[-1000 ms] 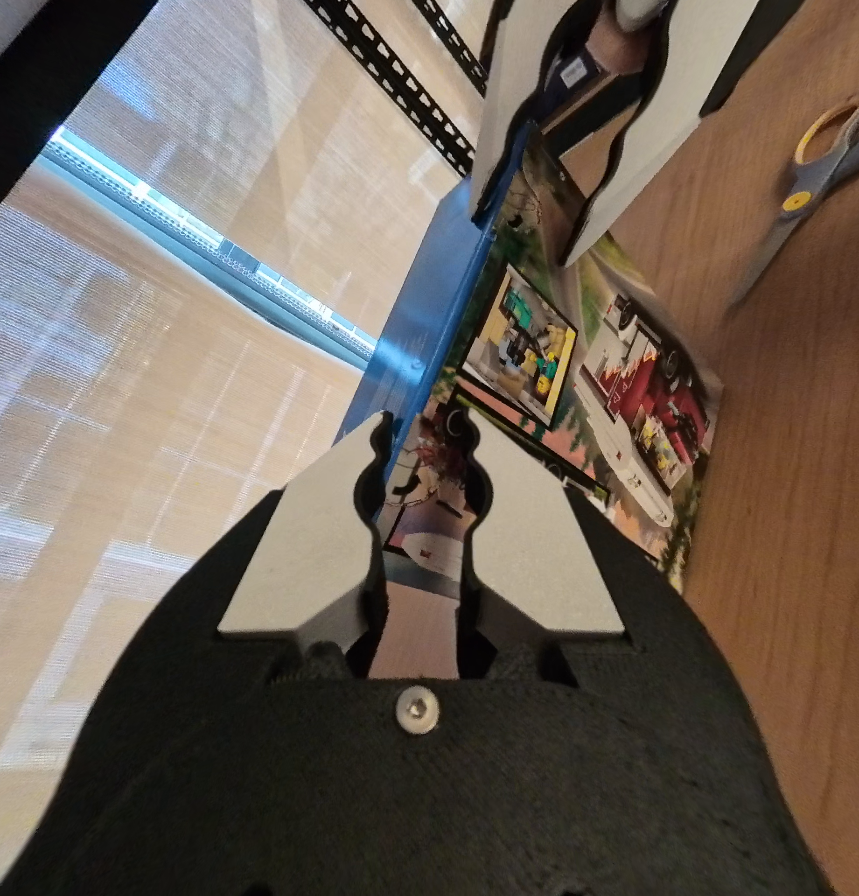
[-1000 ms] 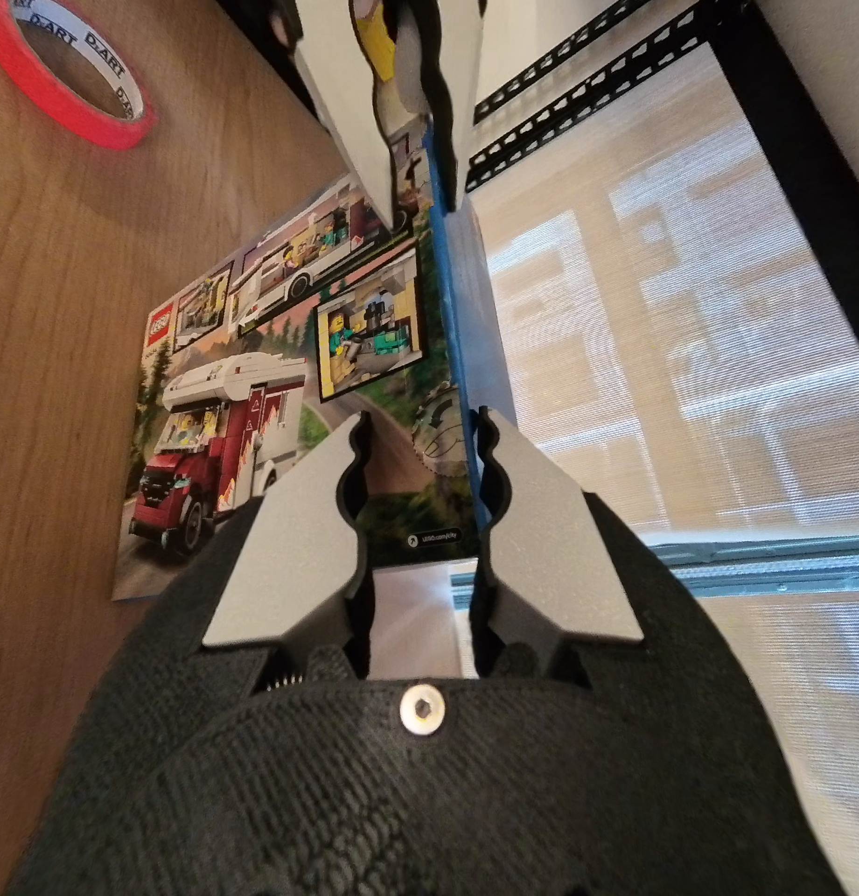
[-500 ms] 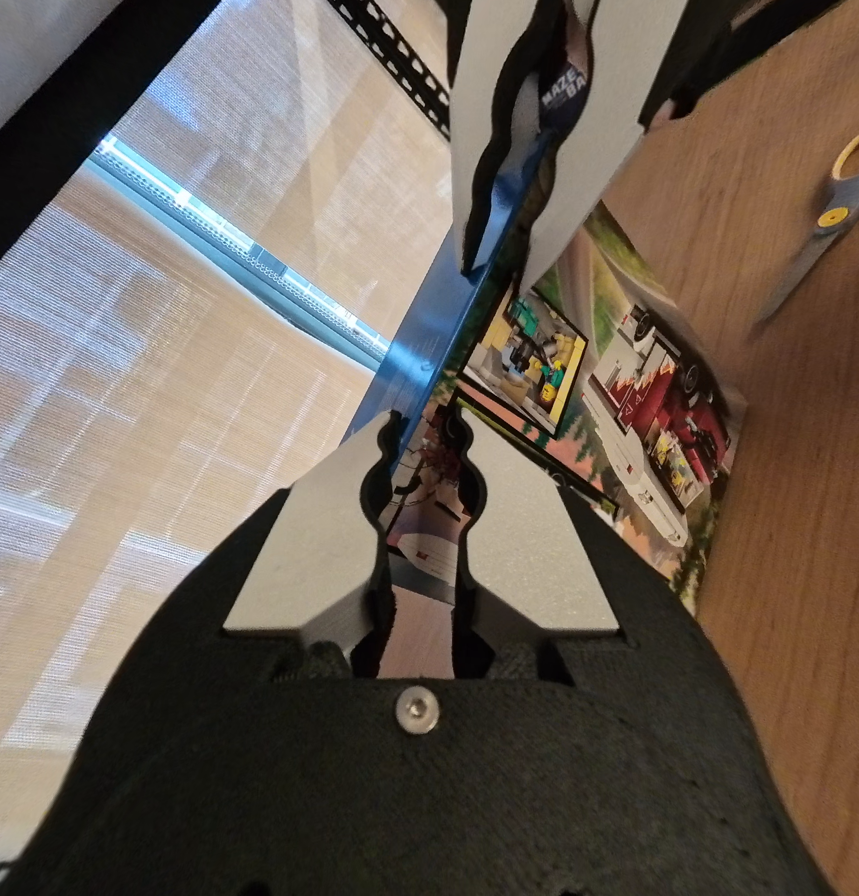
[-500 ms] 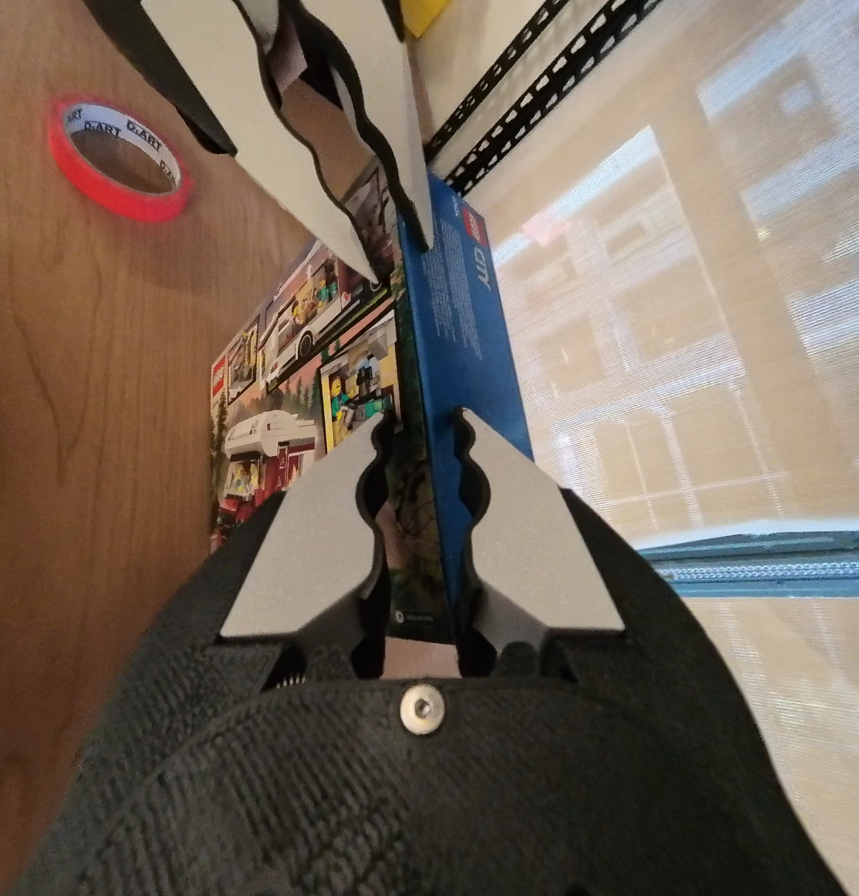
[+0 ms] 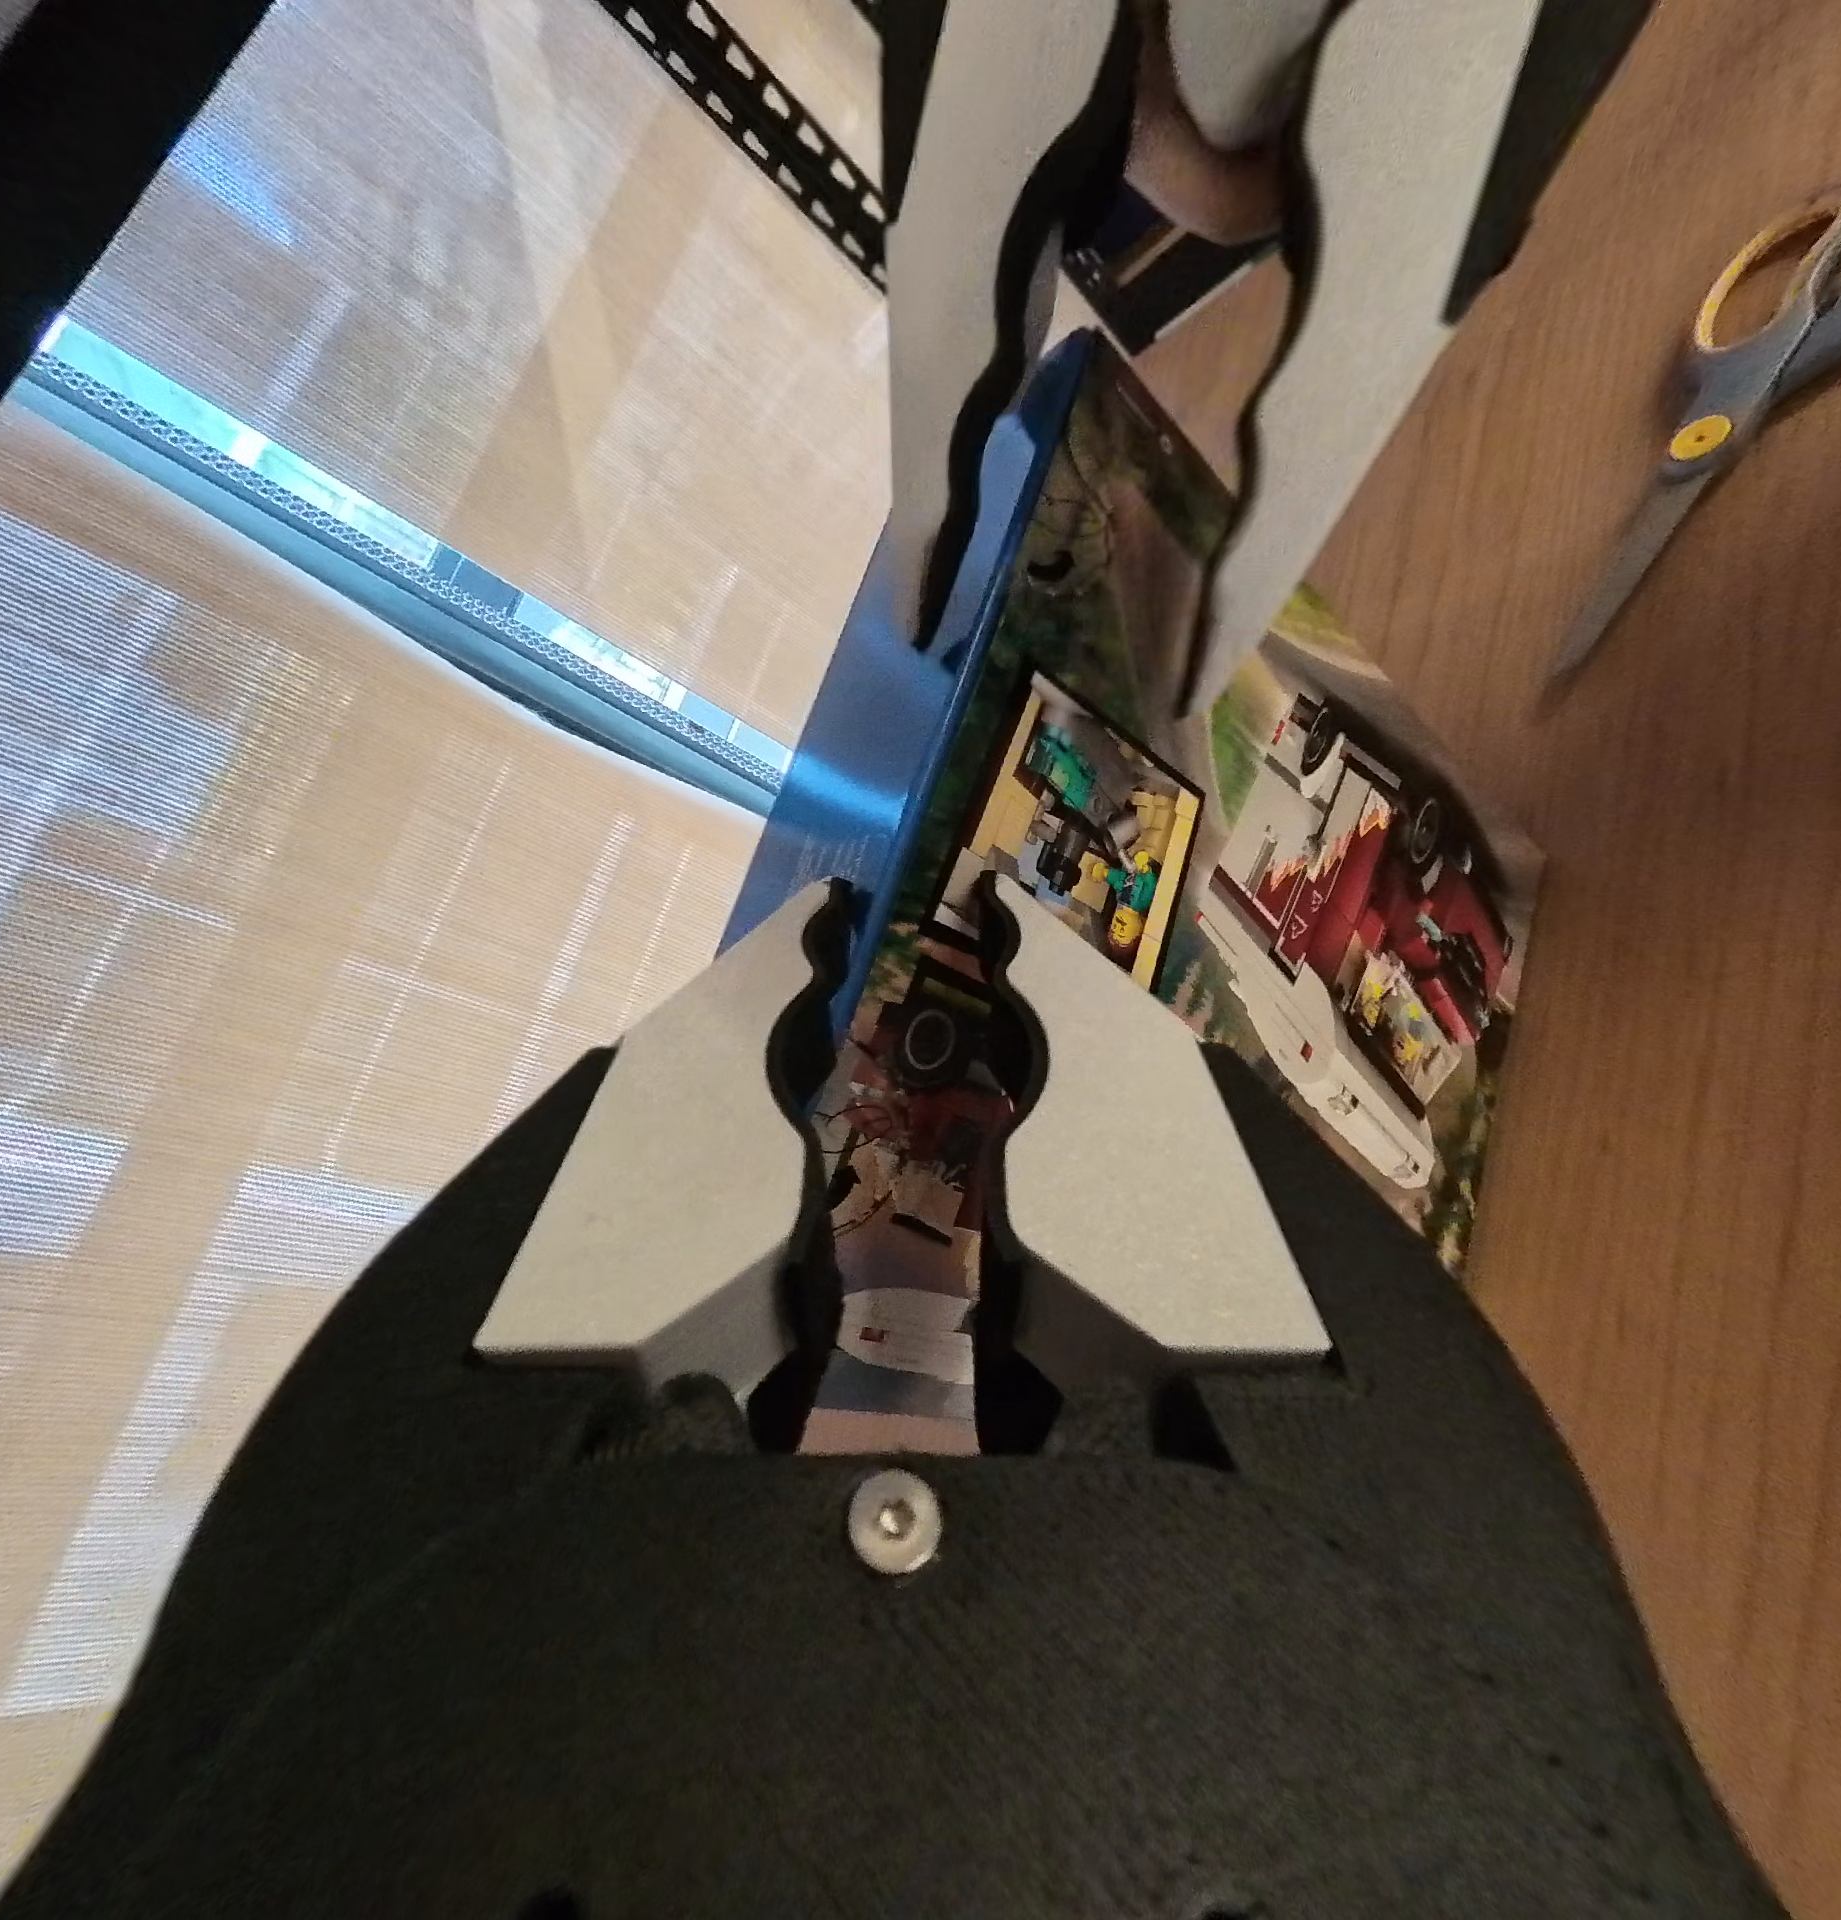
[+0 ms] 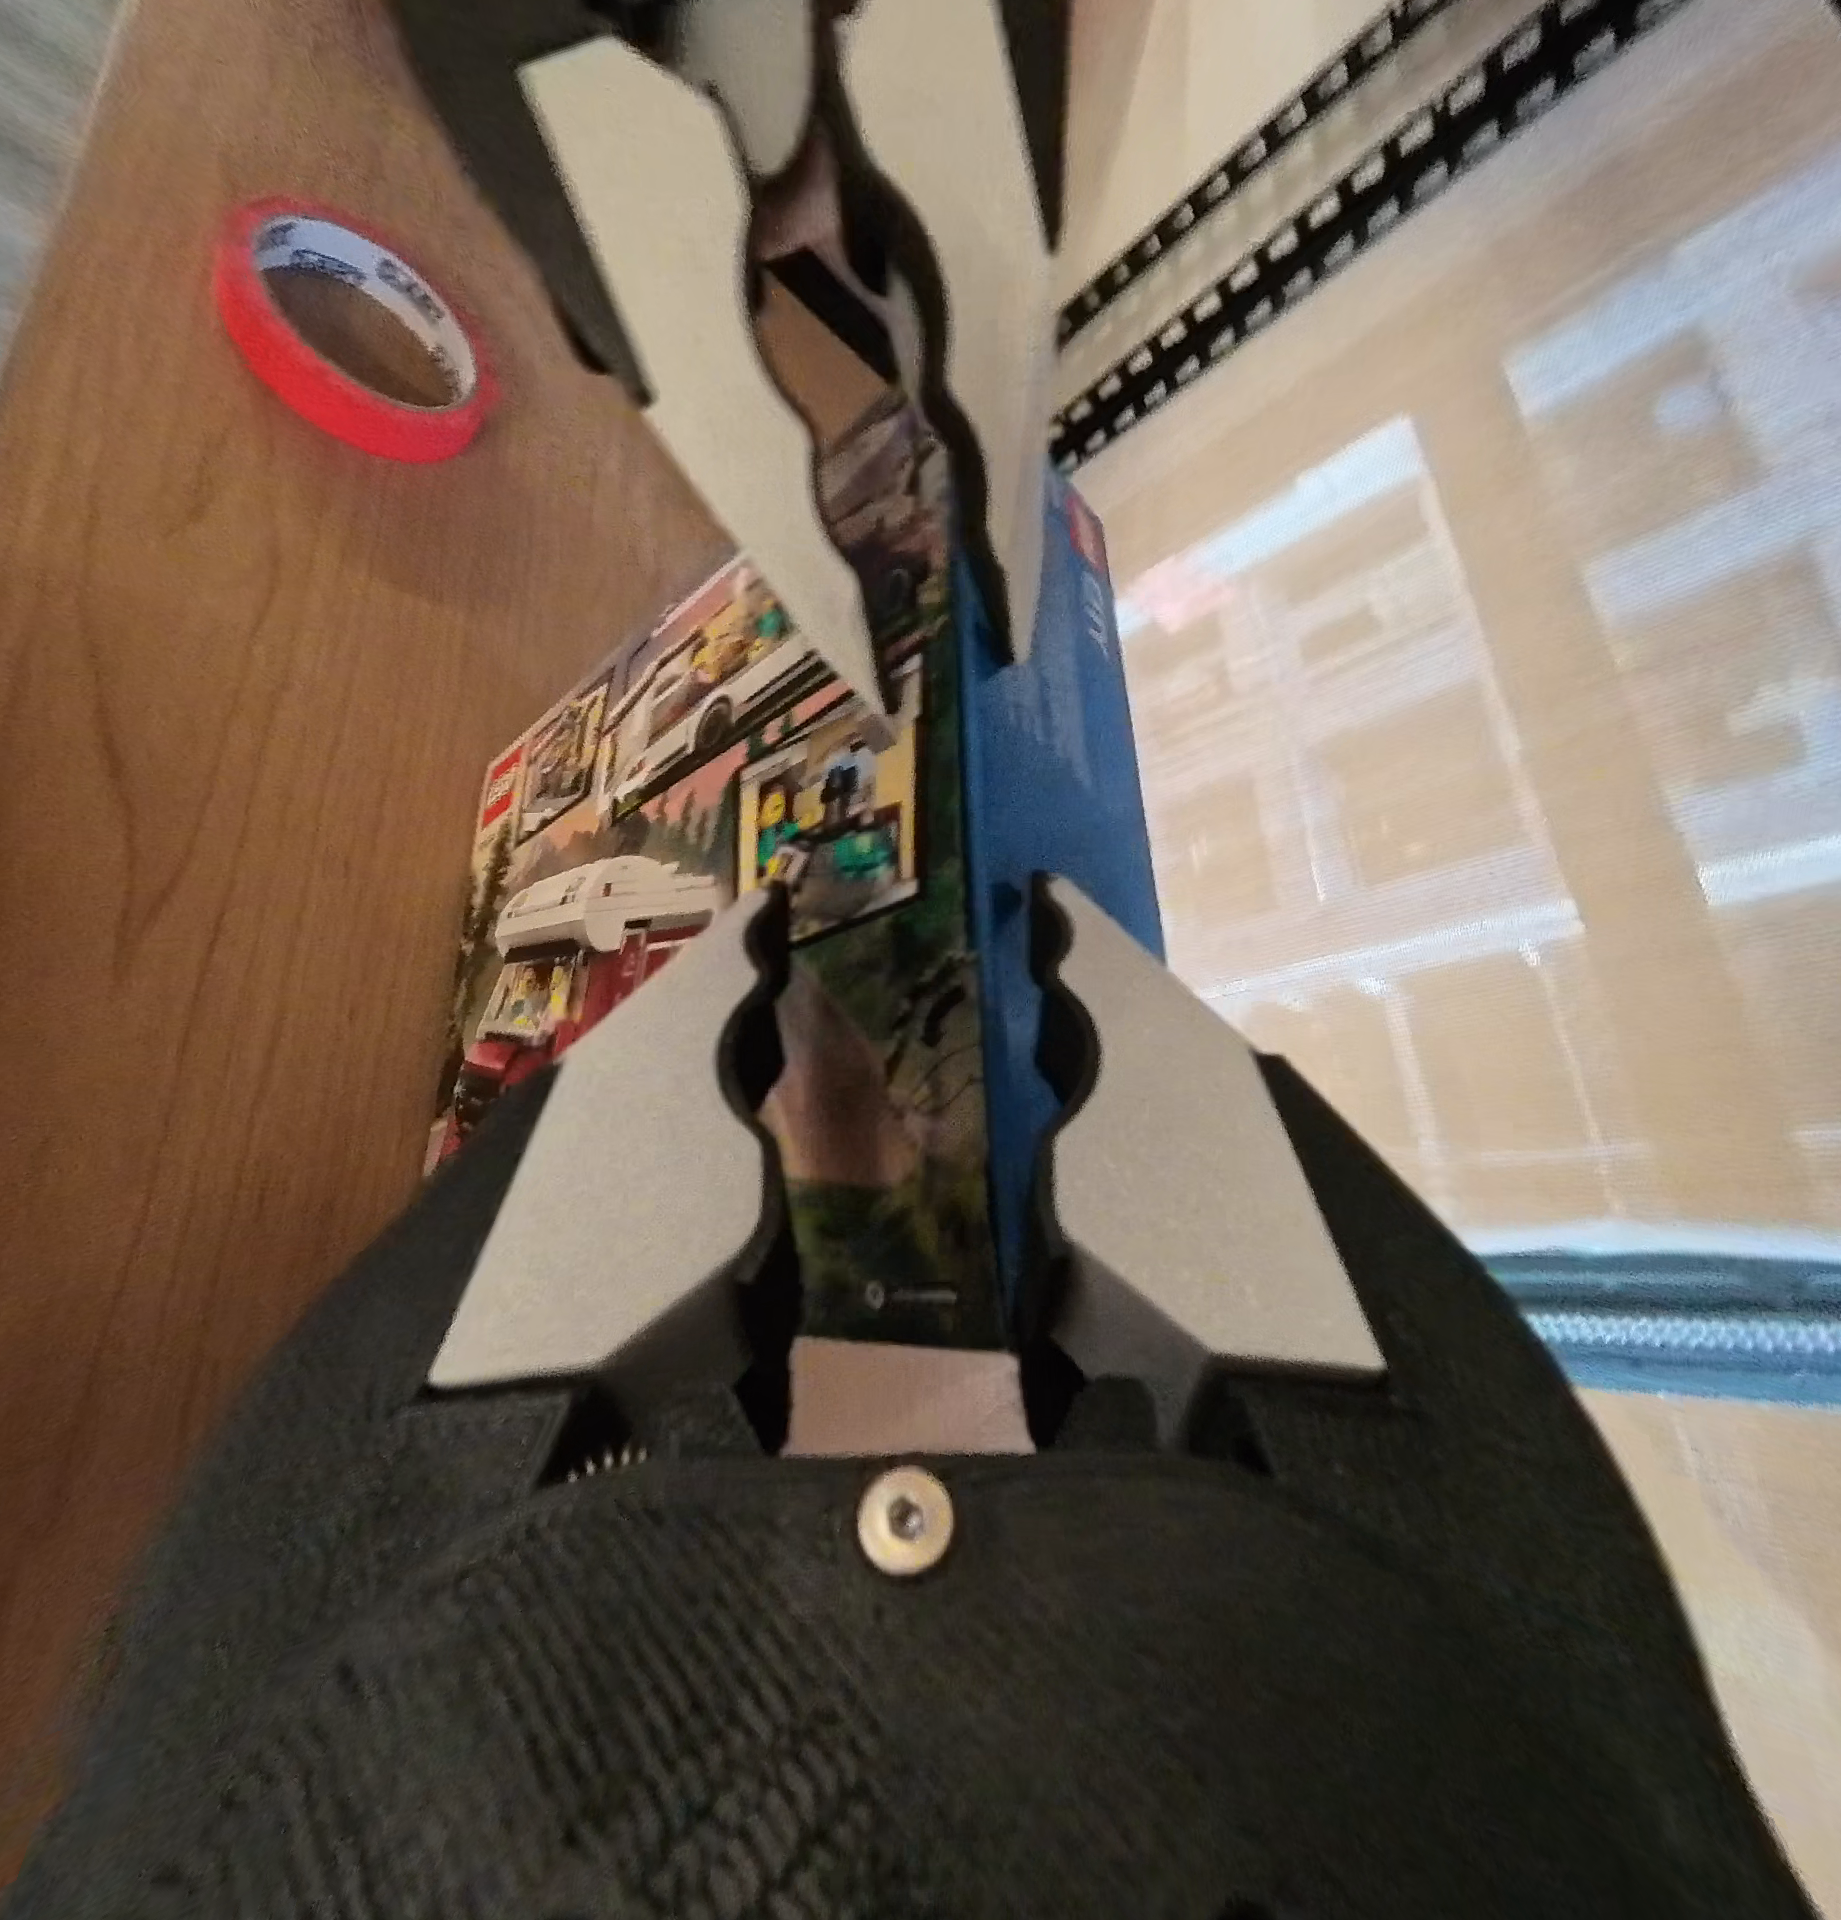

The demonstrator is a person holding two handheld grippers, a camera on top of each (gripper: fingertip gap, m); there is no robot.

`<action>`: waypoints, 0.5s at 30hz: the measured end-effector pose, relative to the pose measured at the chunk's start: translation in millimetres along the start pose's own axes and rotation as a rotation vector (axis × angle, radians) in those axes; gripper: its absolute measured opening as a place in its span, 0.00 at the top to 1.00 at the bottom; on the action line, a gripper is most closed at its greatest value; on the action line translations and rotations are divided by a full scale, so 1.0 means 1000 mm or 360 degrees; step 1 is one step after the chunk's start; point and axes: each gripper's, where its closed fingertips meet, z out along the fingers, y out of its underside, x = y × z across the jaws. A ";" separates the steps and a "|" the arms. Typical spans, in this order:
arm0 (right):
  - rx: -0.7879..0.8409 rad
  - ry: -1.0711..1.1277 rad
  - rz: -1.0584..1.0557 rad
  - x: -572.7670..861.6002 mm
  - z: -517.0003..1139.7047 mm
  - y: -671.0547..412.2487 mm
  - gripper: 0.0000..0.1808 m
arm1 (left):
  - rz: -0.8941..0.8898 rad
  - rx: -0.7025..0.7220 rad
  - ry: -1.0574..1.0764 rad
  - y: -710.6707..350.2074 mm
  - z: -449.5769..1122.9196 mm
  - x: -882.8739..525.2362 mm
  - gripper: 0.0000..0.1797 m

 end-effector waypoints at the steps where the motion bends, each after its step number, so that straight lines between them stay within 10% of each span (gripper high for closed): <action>1: 0.0023 0.0004 -0.0039 -0.002 -0.003 0.003 0.70 | 0.0002 0.0008 -0.0001 0.000 0.000 0.000 0.88; 15: 0.0285 0.0097 0.0123 0.011 -0.042 0.041 0.79 | -0.0044 0.0044 -0.0033 0.001 0.000 -0.001 0.88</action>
